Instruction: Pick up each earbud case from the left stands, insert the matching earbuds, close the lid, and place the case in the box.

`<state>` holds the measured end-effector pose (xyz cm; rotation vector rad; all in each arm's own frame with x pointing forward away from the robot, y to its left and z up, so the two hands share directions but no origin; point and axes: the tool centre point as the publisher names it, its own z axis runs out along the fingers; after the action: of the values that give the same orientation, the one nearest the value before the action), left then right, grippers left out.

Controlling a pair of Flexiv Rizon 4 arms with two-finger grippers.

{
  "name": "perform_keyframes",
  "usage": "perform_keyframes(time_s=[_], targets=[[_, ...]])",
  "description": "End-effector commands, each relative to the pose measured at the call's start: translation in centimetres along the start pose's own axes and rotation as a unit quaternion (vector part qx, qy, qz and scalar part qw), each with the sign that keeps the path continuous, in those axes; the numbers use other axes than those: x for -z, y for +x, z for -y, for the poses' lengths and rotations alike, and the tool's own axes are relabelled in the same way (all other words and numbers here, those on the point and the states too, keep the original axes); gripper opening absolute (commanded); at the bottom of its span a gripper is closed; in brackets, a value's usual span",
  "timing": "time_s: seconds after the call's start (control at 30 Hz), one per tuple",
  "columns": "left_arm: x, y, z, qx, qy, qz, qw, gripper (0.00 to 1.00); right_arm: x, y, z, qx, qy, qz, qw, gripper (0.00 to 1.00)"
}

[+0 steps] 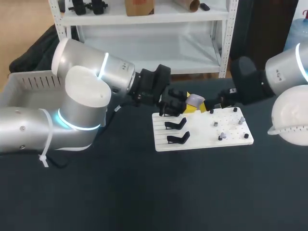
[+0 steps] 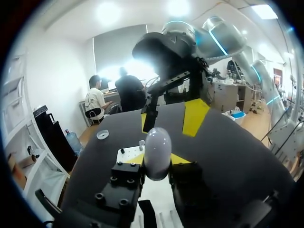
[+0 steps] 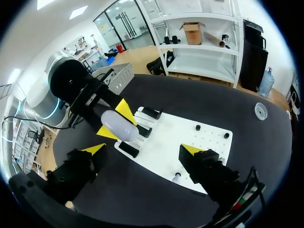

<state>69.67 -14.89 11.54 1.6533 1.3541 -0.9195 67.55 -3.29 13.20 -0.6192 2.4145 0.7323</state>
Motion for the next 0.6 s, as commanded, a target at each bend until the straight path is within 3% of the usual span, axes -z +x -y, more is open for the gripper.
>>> perform_keyframes(time_s=[0.03, 0.6], targets=[[0.0, -0.3, 0.8, -0.005, -0.003, 0.003, 1.0, 0.0, -0.2, -0.3, 0.2, 0.002, -0.003, -0.001, 1.0, 1.0], [-0.1, 0.4, 2.1, 0.004, 0.0, 0.007, 1.0, 0.0, 0.7, -0.8, 0.0, 0.012, 0.002, 0.009, 1.0, 1.0]])
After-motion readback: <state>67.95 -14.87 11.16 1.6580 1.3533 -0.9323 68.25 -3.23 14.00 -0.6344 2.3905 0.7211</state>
